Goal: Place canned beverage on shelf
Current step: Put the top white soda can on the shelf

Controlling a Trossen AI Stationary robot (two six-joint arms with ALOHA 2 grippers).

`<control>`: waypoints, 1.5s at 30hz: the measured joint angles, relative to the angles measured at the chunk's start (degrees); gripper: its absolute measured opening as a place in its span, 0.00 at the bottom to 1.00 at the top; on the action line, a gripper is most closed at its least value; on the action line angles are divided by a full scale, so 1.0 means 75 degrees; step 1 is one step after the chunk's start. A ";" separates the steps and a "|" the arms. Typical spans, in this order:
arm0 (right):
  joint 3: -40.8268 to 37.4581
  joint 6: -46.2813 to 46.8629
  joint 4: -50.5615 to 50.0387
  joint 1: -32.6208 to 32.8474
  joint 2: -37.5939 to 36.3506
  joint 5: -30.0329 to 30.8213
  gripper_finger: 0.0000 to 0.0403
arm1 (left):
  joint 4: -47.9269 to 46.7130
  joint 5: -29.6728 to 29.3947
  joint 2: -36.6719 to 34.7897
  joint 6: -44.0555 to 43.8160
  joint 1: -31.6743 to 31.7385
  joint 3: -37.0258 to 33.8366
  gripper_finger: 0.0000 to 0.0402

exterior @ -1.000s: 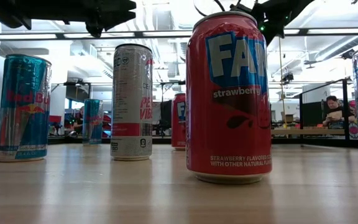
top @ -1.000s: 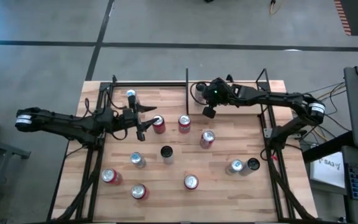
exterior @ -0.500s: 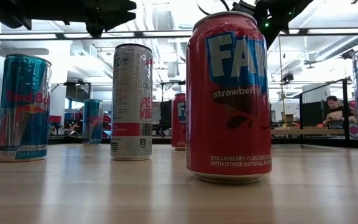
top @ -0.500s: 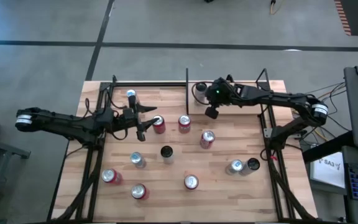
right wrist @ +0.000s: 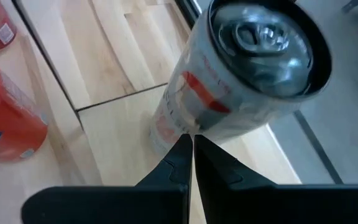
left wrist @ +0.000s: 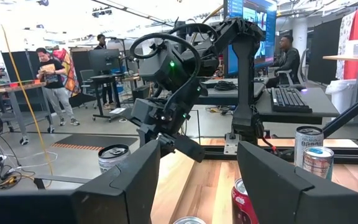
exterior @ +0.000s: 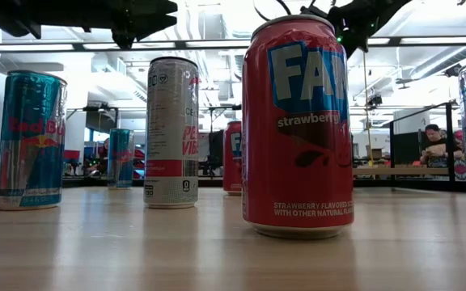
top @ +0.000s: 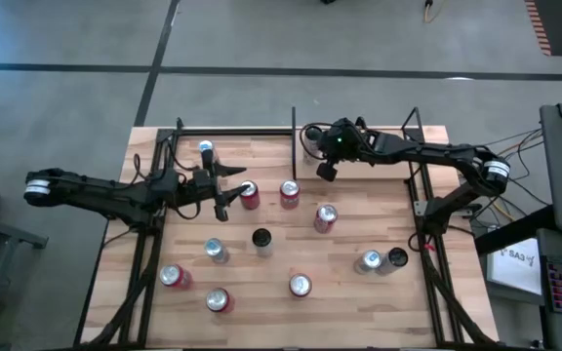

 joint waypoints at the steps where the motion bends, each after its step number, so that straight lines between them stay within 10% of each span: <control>1: 0.0000 0.0043 -0.0078 0.0000 -0.0024 -0.0002 0.02 | 0.0002 0.0000 0.0000 0.0000 0.0000 0.0000 0.50; 19: 0.0000 0.0828 -0.0085 -0.0003 -0.0266 -0.1005 0.02 | 0.0059 -0.0764 0.0000 0.0531 0.0332 0.0000 0.50; 45: 0.0003 0.2587 -0.0855 0.0085 -0.0281 -0.1002 0.02 | 0.0080 0.0200 -0.0001 0.0744 0.0854 0.0003 0.50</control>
